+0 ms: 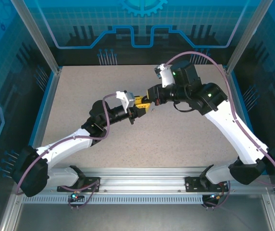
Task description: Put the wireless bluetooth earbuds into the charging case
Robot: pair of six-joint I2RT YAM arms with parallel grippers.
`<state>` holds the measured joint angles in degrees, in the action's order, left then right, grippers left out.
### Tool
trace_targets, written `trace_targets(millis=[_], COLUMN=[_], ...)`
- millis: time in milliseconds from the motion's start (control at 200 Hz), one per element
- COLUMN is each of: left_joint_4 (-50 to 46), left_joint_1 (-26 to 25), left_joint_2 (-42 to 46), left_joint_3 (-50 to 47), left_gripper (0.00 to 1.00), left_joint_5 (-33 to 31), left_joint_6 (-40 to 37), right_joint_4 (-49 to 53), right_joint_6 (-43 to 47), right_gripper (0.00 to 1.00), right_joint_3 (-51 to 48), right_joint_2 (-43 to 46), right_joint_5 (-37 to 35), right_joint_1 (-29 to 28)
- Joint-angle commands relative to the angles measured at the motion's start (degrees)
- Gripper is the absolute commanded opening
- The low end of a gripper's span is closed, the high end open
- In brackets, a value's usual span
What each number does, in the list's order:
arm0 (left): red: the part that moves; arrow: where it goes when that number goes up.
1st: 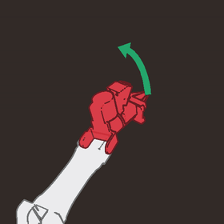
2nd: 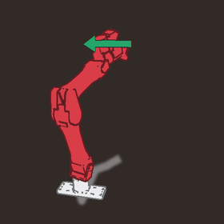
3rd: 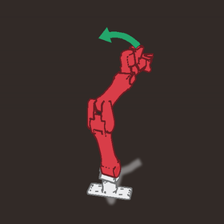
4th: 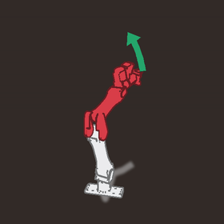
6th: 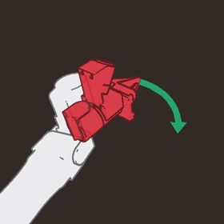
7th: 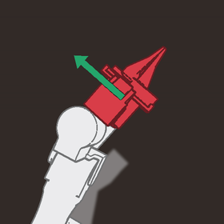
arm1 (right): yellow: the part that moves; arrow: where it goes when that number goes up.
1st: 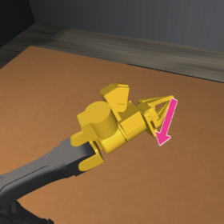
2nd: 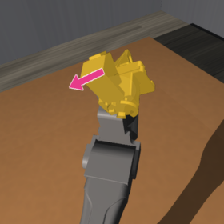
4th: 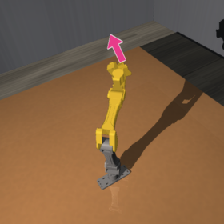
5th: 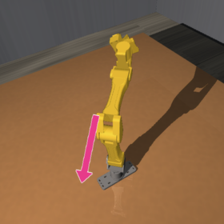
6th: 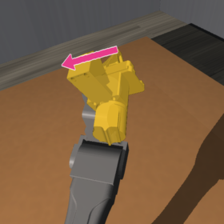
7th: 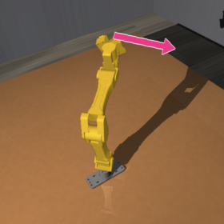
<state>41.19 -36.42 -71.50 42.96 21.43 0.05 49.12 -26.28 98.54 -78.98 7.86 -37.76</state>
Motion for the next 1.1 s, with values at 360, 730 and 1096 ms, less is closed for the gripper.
trace_targets(millis=[360, 730, 1096], left_joint_4=[0.08, -0.3, -18.64], left_joint_1=[0.35, -1.69, -7.41], left_joint_2=[-14.06, -44.07, -61.79], left_joint_3=[1.19, 19.5, 44.96], left_gripper=[0.0, 0.0, 0.0], left_joint_5=[-6.61, -3.42, -4.77], left_joint_6=[13.97, 38.65, 46.64], right_joint_4=[-7.5, -10.62, -11.41], right_joint_6=[-9.12, -11.31, -11.51], right_gripper=[0.58, 0.61, 0.62], right_joint_3=[-22.83, -34.95, -39.33], right_joint_2=[14.59, 16.97, 19.02], right_joint_5=[-7.74, -9.31, -6.33], right_joint_1=[17.45, 27.11, 32.96])
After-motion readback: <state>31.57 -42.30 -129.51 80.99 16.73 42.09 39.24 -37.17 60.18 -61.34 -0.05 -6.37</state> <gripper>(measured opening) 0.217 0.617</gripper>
